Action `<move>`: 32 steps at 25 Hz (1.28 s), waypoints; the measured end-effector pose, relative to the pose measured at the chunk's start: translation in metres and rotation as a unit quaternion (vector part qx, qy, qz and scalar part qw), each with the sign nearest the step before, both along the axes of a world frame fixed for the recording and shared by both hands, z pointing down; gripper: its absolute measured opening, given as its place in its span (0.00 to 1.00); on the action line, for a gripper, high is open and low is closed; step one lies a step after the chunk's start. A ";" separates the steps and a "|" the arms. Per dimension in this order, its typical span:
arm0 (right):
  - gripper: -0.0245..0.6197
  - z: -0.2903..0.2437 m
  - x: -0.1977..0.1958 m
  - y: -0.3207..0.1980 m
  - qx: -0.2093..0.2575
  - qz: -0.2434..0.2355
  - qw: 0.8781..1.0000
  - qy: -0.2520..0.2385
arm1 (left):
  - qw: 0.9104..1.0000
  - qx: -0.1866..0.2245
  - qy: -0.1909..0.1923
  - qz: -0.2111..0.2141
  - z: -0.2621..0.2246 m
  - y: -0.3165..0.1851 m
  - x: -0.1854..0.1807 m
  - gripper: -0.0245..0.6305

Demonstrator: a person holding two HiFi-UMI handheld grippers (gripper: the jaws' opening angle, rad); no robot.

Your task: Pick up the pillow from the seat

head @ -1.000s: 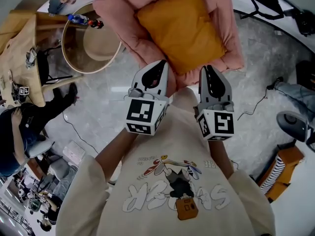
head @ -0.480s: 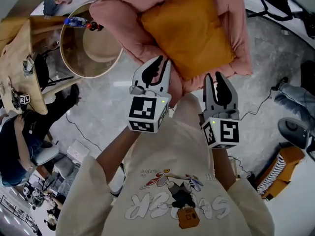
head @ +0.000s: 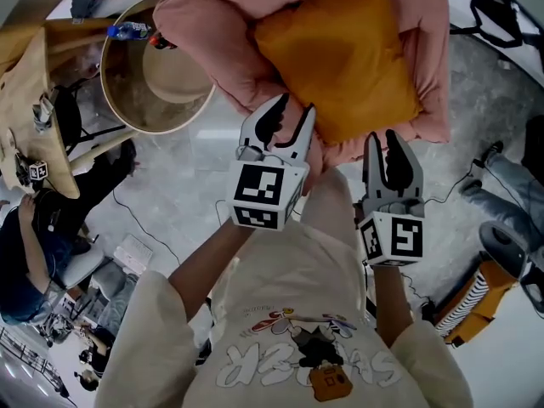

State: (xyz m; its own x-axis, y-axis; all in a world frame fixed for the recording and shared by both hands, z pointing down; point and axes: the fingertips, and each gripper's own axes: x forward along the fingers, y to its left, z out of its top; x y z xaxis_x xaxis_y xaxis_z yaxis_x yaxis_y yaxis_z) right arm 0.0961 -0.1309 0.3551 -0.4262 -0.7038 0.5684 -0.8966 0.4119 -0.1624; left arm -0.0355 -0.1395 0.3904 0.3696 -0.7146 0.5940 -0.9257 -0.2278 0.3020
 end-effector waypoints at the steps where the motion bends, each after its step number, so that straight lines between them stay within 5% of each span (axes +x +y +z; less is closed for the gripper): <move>1: 0.21 0.002 -0.003 -0.002 -0.002 -0.001 1.000 0.000 | 1.000 -0.005 0.004 -0.003 0.006 0.000 -0.002 0.28; 17: 0.21 0.051 -0.026 -0.019 -0.026 -0.003 1.000 0.010 | 0.998 -0.048 0.036 -0.028 0.085 -0.024 -0.013 0.56; 24: 0.21 0.073 -0.022 -0.028 -0.045 0.000 0.999 0.015 | 0.996 -0.069 0.028 -0.053 0.129 -0.041 -0.014 0.58; 32: 0.21 0.096 -0.019 -0.035 -0.059 -0.006 0.998 0.029 | 0.995 -0.077 0.015 -0.058 0.171 -0.055 -0.017 0.74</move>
State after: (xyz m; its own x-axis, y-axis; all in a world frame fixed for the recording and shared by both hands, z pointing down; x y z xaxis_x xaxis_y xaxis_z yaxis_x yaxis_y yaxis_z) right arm 0.0769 -0.1656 0.4515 -0.3974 -0.6253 0.6716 -0.9014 0.4031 -0.1580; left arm -0.0527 -0.1948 0.5614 0.3086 -0.6543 0.6904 -0.9332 -0.0677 0.3530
